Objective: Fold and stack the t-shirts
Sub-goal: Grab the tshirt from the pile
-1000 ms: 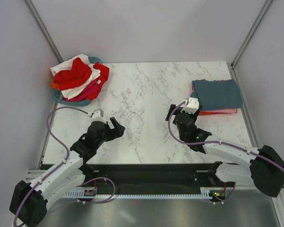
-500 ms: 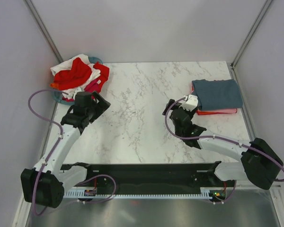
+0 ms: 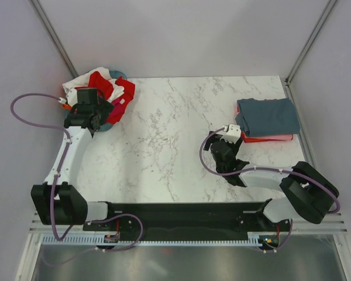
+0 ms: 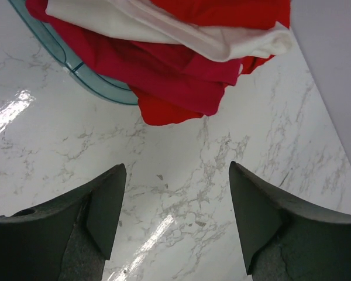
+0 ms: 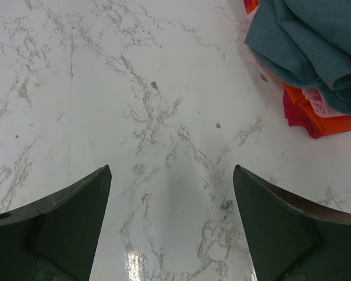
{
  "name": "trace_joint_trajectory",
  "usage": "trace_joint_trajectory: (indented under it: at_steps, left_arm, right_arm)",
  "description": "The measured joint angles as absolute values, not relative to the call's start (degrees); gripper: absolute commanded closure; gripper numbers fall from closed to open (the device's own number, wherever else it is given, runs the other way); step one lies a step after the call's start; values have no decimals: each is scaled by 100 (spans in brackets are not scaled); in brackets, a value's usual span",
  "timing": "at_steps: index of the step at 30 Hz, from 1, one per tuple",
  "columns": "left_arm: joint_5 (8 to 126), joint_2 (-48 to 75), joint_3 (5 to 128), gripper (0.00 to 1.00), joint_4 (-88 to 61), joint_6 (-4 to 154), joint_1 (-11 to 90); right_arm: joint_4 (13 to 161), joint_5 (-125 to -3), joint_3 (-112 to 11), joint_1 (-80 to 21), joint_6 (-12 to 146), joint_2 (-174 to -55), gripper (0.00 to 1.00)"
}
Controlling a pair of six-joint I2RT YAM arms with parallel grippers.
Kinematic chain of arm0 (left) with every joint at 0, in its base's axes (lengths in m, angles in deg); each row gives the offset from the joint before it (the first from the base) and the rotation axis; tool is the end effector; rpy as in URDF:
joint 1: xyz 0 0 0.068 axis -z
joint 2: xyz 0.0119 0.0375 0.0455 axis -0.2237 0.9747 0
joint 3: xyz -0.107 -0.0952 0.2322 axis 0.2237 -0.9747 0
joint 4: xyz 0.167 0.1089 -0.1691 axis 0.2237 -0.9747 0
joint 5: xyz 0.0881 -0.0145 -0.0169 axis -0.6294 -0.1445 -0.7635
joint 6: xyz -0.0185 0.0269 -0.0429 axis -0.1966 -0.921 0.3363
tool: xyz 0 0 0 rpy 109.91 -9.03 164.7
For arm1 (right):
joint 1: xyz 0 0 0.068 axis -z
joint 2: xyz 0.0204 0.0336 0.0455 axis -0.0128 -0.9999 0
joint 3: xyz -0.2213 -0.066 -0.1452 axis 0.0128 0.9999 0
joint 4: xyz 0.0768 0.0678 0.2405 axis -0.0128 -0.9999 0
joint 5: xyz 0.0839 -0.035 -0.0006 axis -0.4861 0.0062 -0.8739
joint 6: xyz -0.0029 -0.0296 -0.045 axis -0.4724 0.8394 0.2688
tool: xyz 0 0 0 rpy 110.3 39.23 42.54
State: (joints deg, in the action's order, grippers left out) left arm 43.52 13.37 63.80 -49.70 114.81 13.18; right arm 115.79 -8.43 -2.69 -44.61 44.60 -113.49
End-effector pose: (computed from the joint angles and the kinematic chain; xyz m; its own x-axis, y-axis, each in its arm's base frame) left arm 0.2847 0.0080 0.3360 -0.2469 -0.7498 -0.6139 -0.6182 0.6097 -0.4961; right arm 0.2071 0.1623 0.1772 -0.2445 0.2182 -0.9448 0.1658 0.9694 0.1810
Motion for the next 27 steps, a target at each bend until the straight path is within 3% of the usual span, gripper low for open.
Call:
trace_joint_trajectory:
  at_steps: [6, 18, 27]
  left_arm:
    - [4031, 2259, 6625, 26, -4983, 11865, 1252]
    - [3845, 3918, 8251, 32, -4664, 11992, 1145]
    - [3841, 4692, 8789, 46, -4574, 12077, 1145]
  right_arm:
    - [11620, -878, -269, -4459, 4514, -11382, 7]
    - [11618, -887, -271, -4459, 4514, -11390, 7]
    - [11625, -871, -271, -4459, 4512, -11390, 7]
